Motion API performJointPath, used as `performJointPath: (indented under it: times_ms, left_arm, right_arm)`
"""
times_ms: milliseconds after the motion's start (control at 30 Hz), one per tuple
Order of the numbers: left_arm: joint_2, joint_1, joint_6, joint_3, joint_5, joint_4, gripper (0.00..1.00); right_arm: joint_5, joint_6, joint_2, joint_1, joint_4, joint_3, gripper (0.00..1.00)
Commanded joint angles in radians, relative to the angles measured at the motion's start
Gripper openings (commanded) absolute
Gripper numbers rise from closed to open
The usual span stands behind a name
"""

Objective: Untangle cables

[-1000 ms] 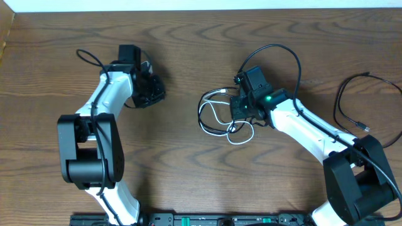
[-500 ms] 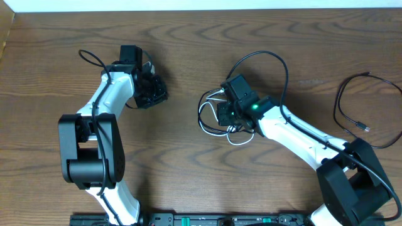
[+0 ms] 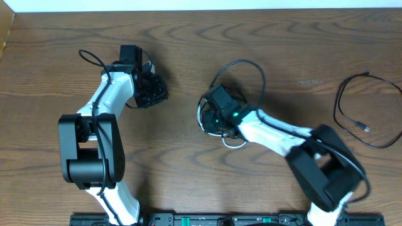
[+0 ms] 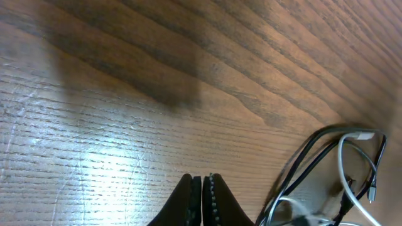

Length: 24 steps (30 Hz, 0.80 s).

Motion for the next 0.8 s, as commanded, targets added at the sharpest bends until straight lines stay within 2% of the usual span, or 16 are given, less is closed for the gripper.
performJointPath:
  times_ms: [0,33,67,100,233,333,700,767]
  left_arm:
    - [0.003,-0.001,-0.010,-0.007,0.005,-0.003,0.08]
    - [0.003,-0.001,-0.010,-0.006,0.005,-0.002,0.08]
    - [0.003,-0.001,-0.010,-0.006,0.005,-0.002,0.08]
    - [0.003,-0.001,-0.009,-0.007,0.005,0.001,0.08]
    - [0.003,-0.001,-0.009,-0.007,-0.008,0.009,0.08]
    - [0.003,-0.001,-0.009,-0.007,-0.035,0.013,0.08]
    - [0.003,-0.001,-0.009,-0.007,-0.037,0.016,0.08]
    - [0.003,-0.001,-0.009,-0.006,-0.037,0.016,0.09]
  right_arm:
    - [-0.068,0.007,0.053,0.013,0.039,0.013,0.25]
    - [-0.092,0.003,0.059,0.013,0.056,0.013,0.18]
    - [-0.116,-0.007,0.061,0.010,0.077,0.013,0.06]
    - [-0.144,-0.016,0.061,0.005,0.107,0.014,0.01]
    - [-0.217,-0.026,0.061,-0.007,0.199,0.039,0.01]
    - [-0.222,-0.058,0.061,-0.016,0.203,0.094,0.01]
    - [-0.148,-0.154,0.061,-0.026,0.085,0.293,0.01]
    - [-0.110,-0.162,0.061,-0.031,0.047,0.293,0.08]
